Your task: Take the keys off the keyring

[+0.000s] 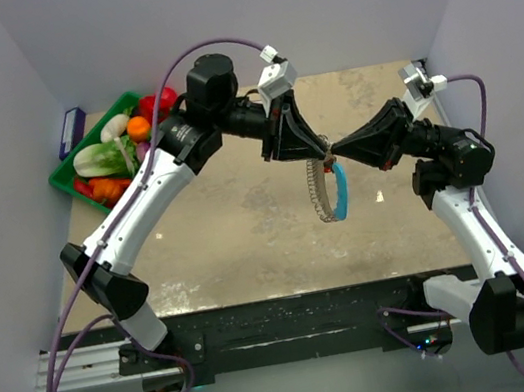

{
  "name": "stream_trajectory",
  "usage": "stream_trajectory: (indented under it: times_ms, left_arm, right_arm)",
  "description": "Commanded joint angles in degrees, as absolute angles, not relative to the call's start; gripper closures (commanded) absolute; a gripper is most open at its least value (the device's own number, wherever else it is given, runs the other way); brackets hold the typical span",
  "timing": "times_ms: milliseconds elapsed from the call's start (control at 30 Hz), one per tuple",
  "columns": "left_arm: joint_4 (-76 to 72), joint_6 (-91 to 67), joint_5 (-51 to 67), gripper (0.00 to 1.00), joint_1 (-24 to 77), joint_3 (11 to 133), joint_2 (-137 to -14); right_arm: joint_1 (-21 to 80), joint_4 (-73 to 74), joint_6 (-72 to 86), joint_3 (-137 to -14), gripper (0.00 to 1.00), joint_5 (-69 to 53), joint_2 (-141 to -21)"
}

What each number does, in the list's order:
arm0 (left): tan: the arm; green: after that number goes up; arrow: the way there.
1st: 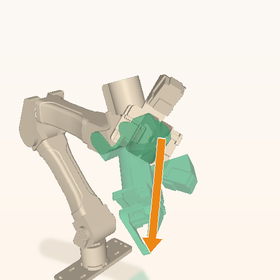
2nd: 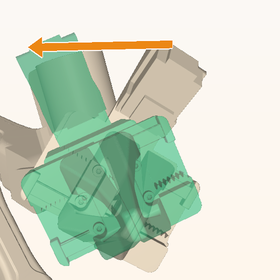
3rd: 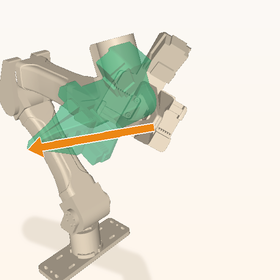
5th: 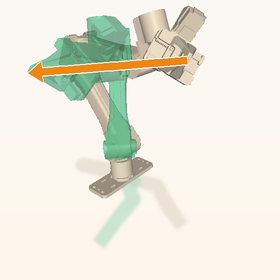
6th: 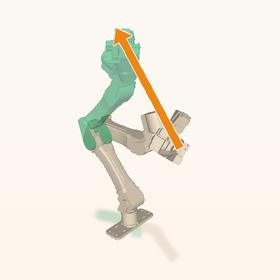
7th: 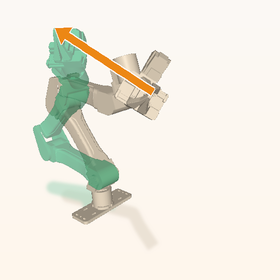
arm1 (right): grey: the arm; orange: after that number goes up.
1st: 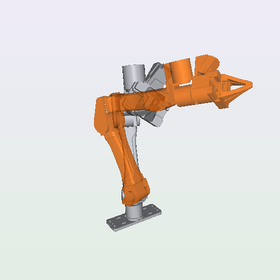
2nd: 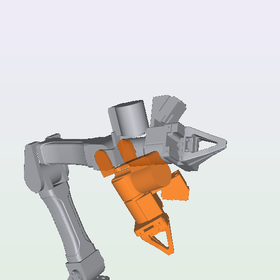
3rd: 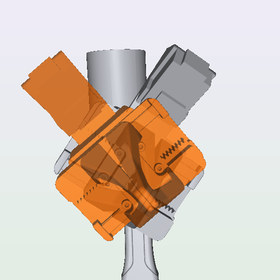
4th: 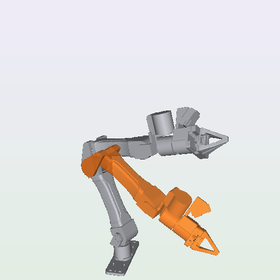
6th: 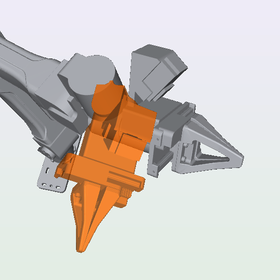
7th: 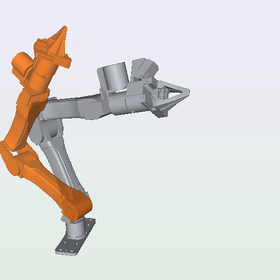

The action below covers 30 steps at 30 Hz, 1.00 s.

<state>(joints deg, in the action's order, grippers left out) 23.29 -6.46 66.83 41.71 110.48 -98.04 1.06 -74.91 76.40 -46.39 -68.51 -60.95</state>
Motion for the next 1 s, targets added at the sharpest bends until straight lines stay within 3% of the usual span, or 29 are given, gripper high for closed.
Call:
stream_trajectory:
  times_ms: [0,233,367,433,667,767,967]
  left_arm:
    - [21.4,-7.5,67.4,0.78,42.1,112.9,-98.4]
    - [21.9,-7.1,67.6,0.85,43.2,113.6,-99.2]
    - [22.1,-7.0,67.8,0.92,43.3,114.0,-99.4]
    - [22.1,-6.9,67.9,1.0,43.3,114.2,-99.4]
    - [22.2,-7.0,67.8,0.99,43.3,114.2,-99.1]
    - [22.0,-7.5,67.8,0.9,43.3,114.2,-99.2]
    - [21.5,-8.4,67.4,0.88,43.3,114.2,-99.2]
  right_arm:
    - [1.1,-96.1,75.1,-47.2,1.0,-66.6,-59.8]
    - [1.1,-93.5,72.7,-46.6,1.0,-66.6,-59.7]
    - [1.1,-93.4,72.4,-46.6,1.0,-66.7,-59.7]
    - [1.1,-93.3,72.2,-46.4,1.0,-66.8,-59.7]
    - [1.1,-92.8,71.5,-45.2,1.0,-67.7,-59.7]
    - [1.1,-92.7,71.3,-44.6,1.0,-67.7,-59.4]
    - [1.1,-92.6,70.2,-43.9,1.0,-67.8,-59.4]
